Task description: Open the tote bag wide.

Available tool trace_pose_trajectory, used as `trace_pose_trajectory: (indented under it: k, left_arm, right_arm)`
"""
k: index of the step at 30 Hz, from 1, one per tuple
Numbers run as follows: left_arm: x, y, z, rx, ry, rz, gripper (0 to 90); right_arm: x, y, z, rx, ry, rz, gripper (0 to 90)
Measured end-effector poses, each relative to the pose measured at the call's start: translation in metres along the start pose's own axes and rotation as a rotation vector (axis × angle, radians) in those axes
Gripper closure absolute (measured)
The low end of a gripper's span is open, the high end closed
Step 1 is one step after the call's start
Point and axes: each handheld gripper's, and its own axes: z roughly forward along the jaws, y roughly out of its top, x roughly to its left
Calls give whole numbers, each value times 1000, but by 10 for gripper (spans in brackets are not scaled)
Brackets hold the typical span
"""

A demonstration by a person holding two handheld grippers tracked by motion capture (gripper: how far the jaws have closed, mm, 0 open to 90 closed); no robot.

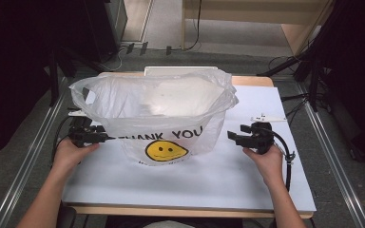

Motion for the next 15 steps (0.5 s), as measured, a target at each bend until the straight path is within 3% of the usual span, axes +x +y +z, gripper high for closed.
trace_pose_trajectory:
  k: [7, 15]
  left_arm:
    - [0, -1, 0, 5, -17, -15, 382]
    - [-2, -2, -2, -5, -40, -2, 501]
  right_arm:
    - [1, 1, 0, -4, 12, -6, 367]
    - [4, 3, 2, 6, 18, -28, 390]
